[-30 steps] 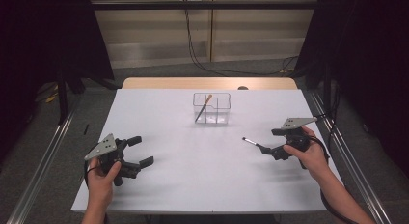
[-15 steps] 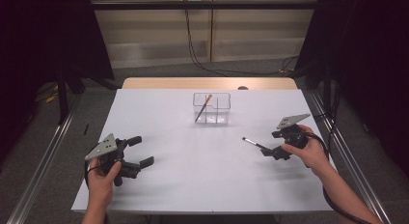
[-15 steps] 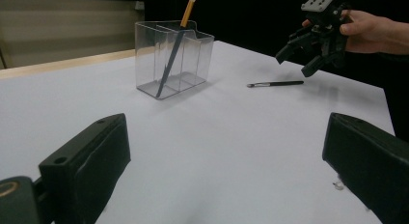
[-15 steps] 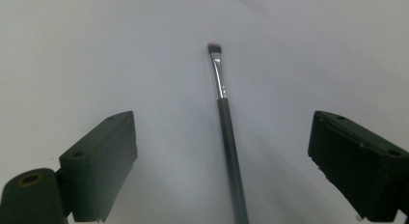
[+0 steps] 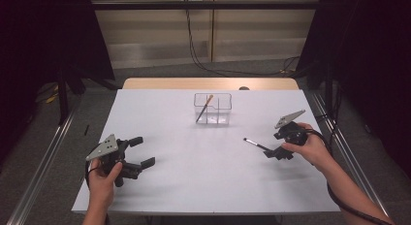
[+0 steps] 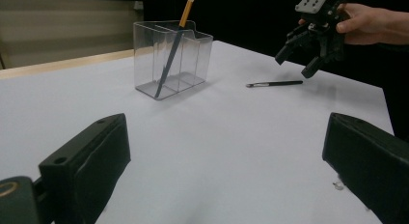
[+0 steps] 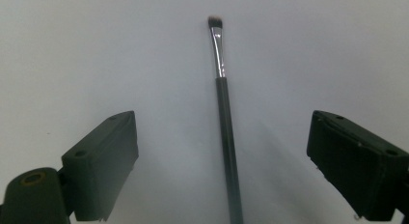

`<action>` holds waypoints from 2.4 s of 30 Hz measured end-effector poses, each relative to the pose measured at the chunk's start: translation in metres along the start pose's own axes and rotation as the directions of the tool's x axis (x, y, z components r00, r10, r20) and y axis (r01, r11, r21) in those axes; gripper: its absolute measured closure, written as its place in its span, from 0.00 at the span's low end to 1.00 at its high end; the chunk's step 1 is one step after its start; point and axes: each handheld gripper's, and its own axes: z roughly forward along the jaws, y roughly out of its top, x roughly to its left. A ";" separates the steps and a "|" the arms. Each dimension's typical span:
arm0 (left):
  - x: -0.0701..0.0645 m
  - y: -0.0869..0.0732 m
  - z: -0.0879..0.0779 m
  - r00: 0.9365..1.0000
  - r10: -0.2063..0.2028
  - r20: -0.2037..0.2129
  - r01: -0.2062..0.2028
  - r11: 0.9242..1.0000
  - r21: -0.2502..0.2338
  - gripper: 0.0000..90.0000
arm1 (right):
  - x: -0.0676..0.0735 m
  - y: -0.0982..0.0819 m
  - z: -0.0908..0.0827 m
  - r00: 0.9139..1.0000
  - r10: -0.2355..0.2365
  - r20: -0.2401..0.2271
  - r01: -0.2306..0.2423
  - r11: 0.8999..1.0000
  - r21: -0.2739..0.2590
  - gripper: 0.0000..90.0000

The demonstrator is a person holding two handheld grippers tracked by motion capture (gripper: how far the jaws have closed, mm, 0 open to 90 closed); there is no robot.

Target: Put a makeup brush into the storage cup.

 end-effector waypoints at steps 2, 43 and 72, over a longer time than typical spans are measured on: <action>0.000 0.000 0.000 1.000 0.000 0.000 0.000 1.000 0.001 0.03 | 0.000 0.000 0.001 1.000 -0.008 0.001 0.008 1.000 0.021 0.12; 0.001 0.000 0.002 1.000 -0.012 0.007 0.012 1.000 0.002 0.03 | -0.011 0.006 0.007 0.998 -0.055 0.016 0.050 0.968 0.247 0.67; 0.003 -0.002 0.003 1.000 -0.022 0.000 0.022 1.000 0.006 0.03 | -0.008 0.008 0.015 0.997 -0.072 0.007 0.067 0.951 0.303 0.94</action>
